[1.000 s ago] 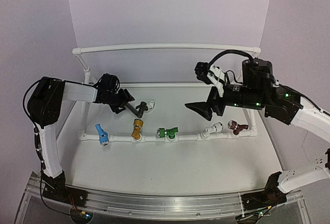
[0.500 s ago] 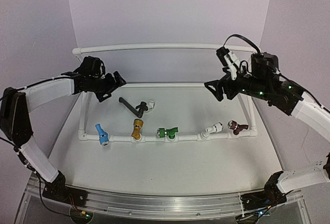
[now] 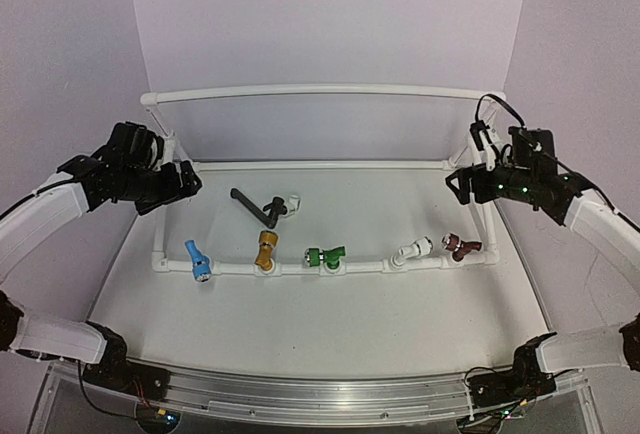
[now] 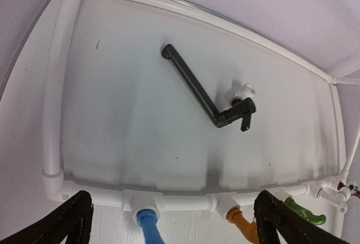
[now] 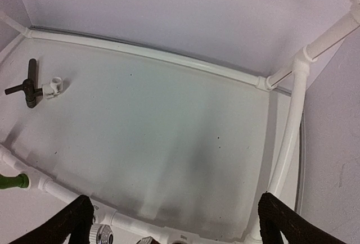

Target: Install the water faucets

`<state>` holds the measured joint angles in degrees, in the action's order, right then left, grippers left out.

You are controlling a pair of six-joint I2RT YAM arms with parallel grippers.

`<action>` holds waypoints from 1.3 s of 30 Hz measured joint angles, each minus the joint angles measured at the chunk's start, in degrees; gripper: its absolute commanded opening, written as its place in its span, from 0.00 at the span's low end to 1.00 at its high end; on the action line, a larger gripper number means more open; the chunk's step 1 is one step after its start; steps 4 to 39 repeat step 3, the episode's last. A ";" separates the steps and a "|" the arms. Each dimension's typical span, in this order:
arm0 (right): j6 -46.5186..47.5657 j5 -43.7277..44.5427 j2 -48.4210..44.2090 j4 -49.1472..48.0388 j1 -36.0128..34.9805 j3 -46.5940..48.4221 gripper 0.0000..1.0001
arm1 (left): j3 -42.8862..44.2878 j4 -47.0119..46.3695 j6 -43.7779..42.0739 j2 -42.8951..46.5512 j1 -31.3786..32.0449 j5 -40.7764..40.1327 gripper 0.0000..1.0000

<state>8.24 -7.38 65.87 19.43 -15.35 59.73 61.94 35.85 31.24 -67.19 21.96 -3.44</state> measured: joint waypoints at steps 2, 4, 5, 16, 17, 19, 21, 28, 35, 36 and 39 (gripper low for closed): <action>-0.68 -0.76 -1.96 -0.29 0.35 -2.77 0.98 | -1.85 1.20 -0.38 1.49 0.00 -1.35 1.00; -0.80 -0.89 -2.95 -0.56 0.57 -3.55 0.98 | -2.41 1.65 -0.51 1.87 0.00 -1.73 1.00; -0.80 -0.89 -2.95 -0.56 0.57 -3.55 0.98 | -2.41 1.65 -0.51 1.87 0.00 -1.73 1.00; -0.80 -0.89 -2.95 -0.56 0.57 -3.55 0.98 | -2.41 1.65 -0.51 1.87 0.00 -1.73 1.00; -0.80 -0.89 -2.95 -0.56 0.57 -3.55 0.98 | -2.41 1.65 -0.51 1.87 0.00 -1.73 1.00; -0.80 -0.89 -2.95 -0.56 0.57 -3.55 0.98 | -2.41 1.65 -0.51 1.87 0.00 -1.73 1.00; -0.80 -0.89 -2.95 -0.56 0.57 -3.55 0.98 | -2.41 1.65 -0.51 1.87 0.00 -1.73 1.00; -0.80 -0.89 -2.95 -0.56 0.57 -3.55 0.98 | -2.41 1.65 -0.51 1.87 0.00 -1.73 1.00; -0.80 -0.89 -2.95 -0.56 0.57 -3.55 0.98 | -2.41 1.65 -0.51 1.87 0.00 -1.73 1.00; -0.80 -0.89 -2.95 -0.56 0.57 -3.55 0.98 | -2.41 1.65 -0.51 1.87 0.00 -1.73 1.00; -0.80 -0.89 -2.95 -0.56 0.57 -3.55 0.98 | -2.41 1.65 -0.51 1.87 0.00 -1.73 1.00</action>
